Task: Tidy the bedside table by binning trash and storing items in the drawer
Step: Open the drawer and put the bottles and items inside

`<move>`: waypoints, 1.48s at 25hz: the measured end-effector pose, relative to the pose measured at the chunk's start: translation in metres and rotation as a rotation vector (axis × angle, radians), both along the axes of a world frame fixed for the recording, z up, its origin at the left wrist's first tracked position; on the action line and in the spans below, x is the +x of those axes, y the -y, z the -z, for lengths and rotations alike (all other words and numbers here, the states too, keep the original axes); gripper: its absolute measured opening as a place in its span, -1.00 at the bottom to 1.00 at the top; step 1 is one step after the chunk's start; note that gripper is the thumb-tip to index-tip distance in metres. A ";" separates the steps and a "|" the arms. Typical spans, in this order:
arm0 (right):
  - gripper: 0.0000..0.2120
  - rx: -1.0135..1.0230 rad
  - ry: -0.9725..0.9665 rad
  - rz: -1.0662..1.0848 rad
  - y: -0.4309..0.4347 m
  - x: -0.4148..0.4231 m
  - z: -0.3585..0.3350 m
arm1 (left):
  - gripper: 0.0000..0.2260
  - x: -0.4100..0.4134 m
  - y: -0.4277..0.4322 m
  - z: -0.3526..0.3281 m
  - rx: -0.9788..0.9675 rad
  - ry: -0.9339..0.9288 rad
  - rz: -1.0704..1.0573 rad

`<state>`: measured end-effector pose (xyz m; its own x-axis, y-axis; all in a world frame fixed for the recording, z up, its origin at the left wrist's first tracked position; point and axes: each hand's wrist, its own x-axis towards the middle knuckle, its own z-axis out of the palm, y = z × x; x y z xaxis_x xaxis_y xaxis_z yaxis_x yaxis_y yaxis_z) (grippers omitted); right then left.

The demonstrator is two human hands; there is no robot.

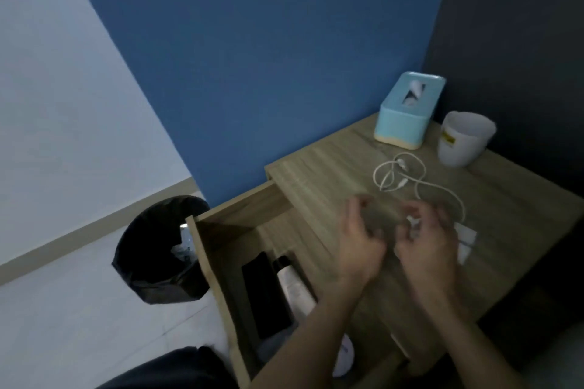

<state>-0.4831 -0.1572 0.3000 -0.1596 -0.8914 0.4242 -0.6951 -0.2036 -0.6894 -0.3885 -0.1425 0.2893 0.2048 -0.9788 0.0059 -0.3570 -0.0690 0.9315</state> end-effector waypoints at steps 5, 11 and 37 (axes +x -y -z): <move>-0.52 0.360 -0.061 0.321 0.019 -0.068 0.019 | -0.29 -0.067 0.023 0.009 0.260 0.352 0.198; -0.51 0.605 0.087 0.167 0.032 -0.079 0.031 | -0.38 -0.071 0.037 0.015 0.333 0.378 0.162; -0.65 0.666 -0.110 -0.472 0.037 0.194 0.128 | -0.16 0.137 -0.013 0.120 0.485 -0.325 -0.918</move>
<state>-0.2891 -0.1945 0.1723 0.3069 -0.9244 -0.2263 -0.7094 -0.0637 -0.7019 -0.2517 -0.1292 0.1694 0.7815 -0.3350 -0.5263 0.2772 -0.5694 0.7739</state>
